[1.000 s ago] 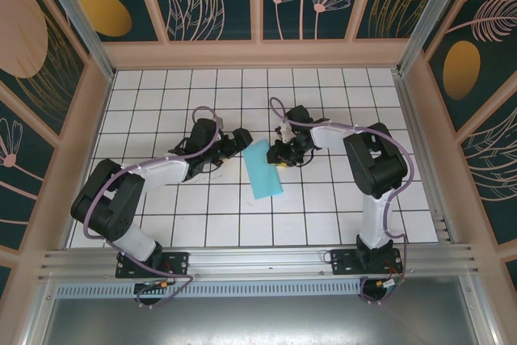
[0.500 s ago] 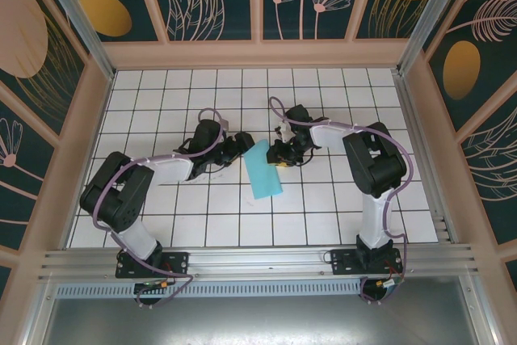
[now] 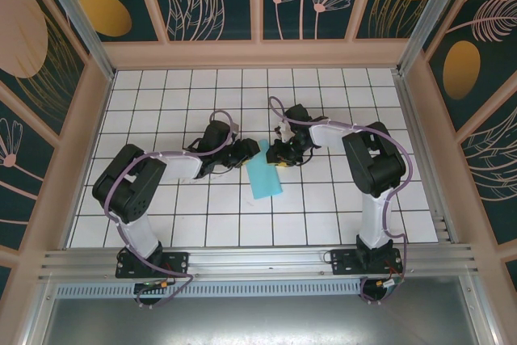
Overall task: Fold a paper plane with a square sheet of paper (pick it up from the middle)
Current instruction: Hold the square sheet of paper at the center of the table.
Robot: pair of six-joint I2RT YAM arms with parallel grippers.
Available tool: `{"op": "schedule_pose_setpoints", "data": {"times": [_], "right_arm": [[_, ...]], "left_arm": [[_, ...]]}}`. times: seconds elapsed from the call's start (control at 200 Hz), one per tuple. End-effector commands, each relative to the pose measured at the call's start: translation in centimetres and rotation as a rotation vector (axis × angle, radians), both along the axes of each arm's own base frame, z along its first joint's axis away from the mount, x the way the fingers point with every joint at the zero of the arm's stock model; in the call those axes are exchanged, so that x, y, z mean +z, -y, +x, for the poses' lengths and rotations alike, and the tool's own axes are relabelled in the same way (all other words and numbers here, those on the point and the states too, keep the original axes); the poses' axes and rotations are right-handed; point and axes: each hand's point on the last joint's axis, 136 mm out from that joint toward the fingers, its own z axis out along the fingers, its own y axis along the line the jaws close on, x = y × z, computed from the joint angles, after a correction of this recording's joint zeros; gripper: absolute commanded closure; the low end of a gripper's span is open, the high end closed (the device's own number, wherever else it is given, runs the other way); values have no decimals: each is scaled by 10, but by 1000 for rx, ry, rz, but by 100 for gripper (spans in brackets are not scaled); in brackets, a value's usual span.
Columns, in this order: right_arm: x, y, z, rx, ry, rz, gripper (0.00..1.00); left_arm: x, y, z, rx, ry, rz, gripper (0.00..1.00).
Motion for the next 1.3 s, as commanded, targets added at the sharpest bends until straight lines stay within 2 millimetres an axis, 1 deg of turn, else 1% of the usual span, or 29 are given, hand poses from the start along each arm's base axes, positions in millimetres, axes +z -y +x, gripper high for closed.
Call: {"op": "schedule_pose_setpoints", "data": {"times": [0.0, 0.4, 0.595, 0.816, 1.106, 1.226, 1.296], "right_arm": [[-97, 76, -10, -35, -12, -414, 66], [-99, 78, -10, -12, 1, -429, 67], [-99, 78, -10, -14, -2, -431, 67], [-101, 77, -11, -13, -8, -433, 67], [-101, 76, -12, -7, -8, -434, 67], [-100, 76, -12, -8, -7, -433, 67], [-98, 75, -11, -10, -3, -429, 67]], "left_arm": [[3, 7, 3, -19, 7, -19, 57], [-2, 9, 2, -23, -8, -16, 60], [-5, 9, 2, -26, -20, -16, 63], [-14, 9, -1, -30, -49, 0, 69], [-37, 6, -8, -23, -119, 78, 77], [-52, -4, -15, 0, -162, 132, 80], [-66, -13, -21, 13, -196, 187, 82]]}}
